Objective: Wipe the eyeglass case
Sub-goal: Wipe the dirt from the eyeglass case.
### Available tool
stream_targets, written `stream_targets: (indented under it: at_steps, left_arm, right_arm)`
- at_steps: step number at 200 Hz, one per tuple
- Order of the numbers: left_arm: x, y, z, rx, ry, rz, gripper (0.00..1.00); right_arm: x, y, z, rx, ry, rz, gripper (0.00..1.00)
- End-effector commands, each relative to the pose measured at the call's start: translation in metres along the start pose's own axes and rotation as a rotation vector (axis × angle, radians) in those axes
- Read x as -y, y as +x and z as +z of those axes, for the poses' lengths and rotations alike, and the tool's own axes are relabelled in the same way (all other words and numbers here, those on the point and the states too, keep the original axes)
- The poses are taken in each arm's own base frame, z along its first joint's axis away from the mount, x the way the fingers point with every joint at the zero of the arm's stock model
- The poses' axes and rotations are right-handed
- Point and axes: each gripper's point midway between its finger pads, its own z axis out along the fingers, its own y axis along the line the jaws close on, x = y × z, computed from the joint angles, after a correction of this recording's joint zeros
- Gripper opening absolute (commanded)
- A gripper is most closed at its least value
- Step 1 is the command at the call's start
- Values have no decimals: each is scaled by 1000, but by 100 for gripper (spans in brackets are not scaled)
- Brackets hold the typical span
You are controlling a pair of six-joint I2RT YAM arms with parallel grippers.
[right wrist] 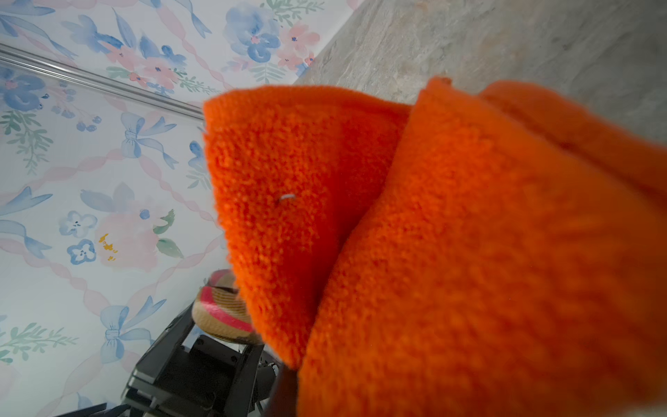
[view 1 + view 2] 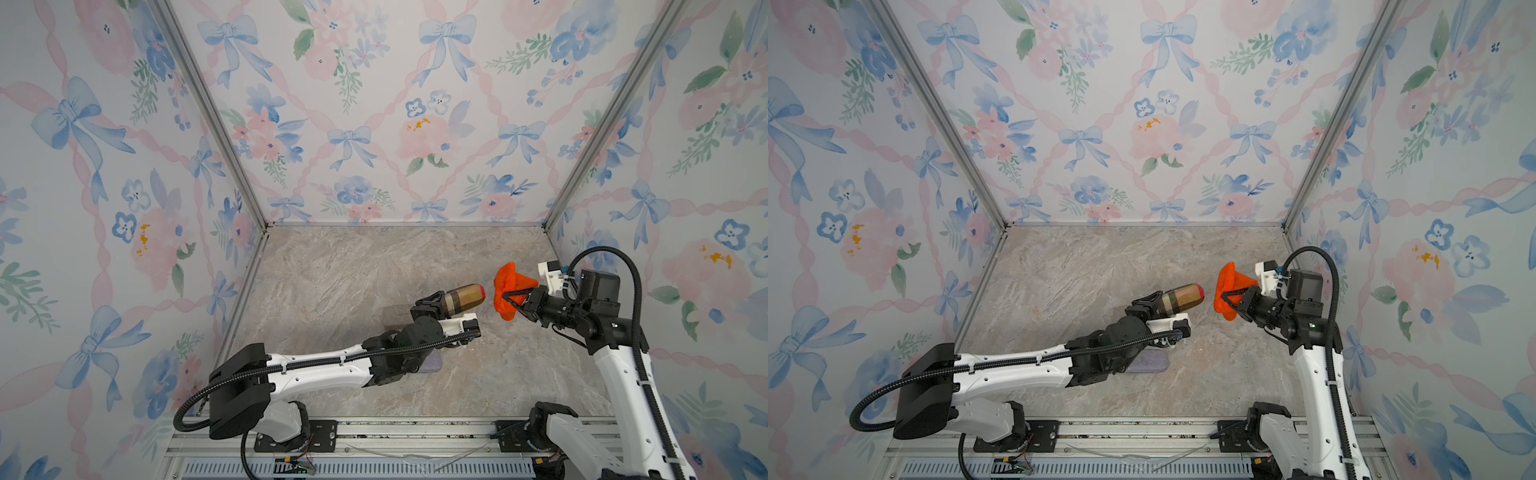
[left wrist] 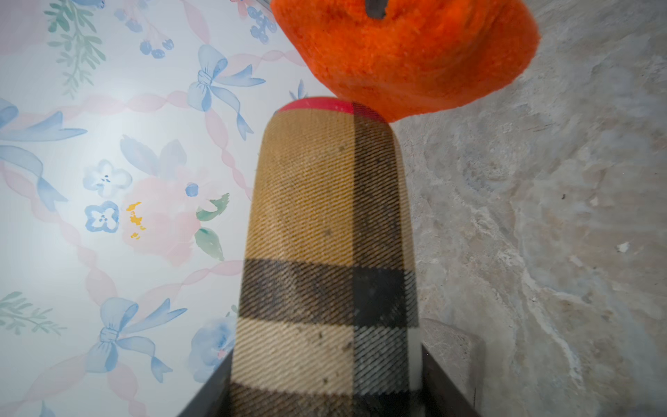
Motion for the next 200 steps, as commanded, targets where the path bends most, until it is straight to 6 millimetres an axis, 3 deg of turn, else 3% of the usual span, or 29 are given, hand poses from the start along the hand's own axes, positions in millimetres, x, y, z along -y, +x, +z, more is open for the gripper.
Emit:
stream_targets:
  at_steps: [1,35,88,116,158,181,200]
  left_arm:
    - [-10,-16,-7,82,78,-284,33]
    - [-16,-21,-6,124,216,-547,33]
    - [-16,-16,13,111,539,-953,34]
    - [-16,-13,21,87,654,-1064,34]
    - [-10,-27,17,116,775,-1082,34]
    - [-9,-30,14,122,802,-1086,34]
    - [-8,-43,1,176,880,-1074,35]
  right_arm:
    - [-14,-8,-12,43,2,-69,0]
    - [-2,-6,-21,51,150,-148,0]
    - [-14,-4,-34,114,242,-314,0]
    - [-31,6,-35,121,212,-411,0]
    - [-62,30,-15,31,205,-607,0]
    - [-87,48,10,-20,120,-678,0]
    - [-90,59,37,-85,85,-691,0]
